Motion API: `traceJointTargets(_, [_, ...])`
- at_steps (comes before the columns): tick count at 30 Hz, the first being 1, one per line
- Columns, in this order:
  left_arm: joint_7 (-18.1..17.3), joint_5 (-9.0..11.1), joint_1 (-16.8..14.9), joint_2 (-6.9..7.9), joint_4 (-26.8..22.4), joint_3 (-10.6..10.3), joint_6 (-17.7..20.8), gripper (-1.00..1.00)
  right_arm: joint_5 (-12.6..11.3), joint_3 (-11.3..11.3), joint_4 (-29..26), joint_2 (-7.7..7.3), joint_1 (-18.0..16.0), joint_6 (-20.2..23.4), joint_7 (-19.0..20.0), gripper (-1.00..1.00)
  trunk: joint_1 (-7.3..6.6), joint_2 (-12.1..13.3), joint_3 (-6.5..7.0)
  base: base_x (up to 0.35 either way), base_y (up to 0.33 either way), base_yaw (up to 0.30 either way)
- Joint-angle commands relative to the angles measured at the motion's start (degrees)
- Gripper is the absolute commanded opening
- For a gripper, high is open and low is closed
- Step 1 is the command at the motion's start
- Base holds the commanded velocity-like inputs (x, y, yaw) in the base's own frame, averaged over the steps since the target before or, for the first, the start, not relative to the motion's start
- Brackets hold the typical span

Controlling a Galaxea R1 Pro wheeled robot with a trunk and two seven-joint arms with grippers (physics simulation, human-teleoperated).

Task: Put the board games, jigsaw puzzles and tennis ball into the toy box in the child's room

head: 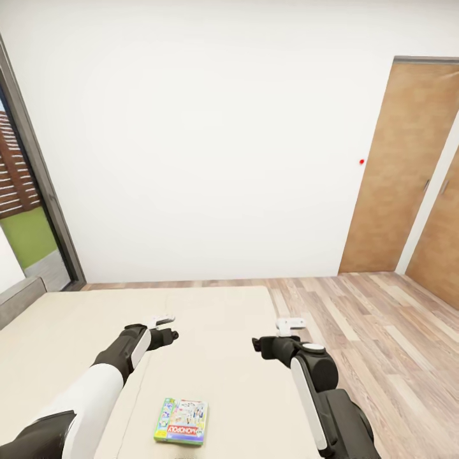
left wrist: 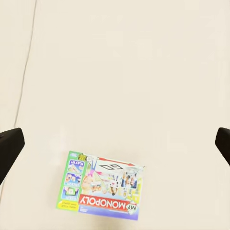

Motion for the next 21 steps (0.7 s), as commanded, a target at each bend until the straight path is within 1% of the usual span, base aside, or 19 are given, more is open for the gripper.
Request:
traceJointTargets(1, [-0.1,0.0,0.0,-0.06,-0.1,0.4,0.4,1.00,-0.2,-0.1,-0.1,0.00,-0.1,0.8,-0.3,1.00,0.03,-0.1,-0.23,0.000,0.000,0.000])
traceJointTargets(7, [-0.1,0.0,0.0,-0.08,-0.1,0.4,0.4,1.00,-0.2,-0.5,-0.1,0.00,-0.5,3.6,-0.3,1.00,0.03,-0.1,-0.79,0.000,0.000,0.000])
traceJointTargets(21, [-0.1,0.0,0.0,-0.15,-0.1,0.4,0.4,1.00,-0.3,-0.7,0.0,0.00,-0.7,4.3,-0.3,1.00,0.03,-0.1,-2.12,0.000,0.000,0.000])
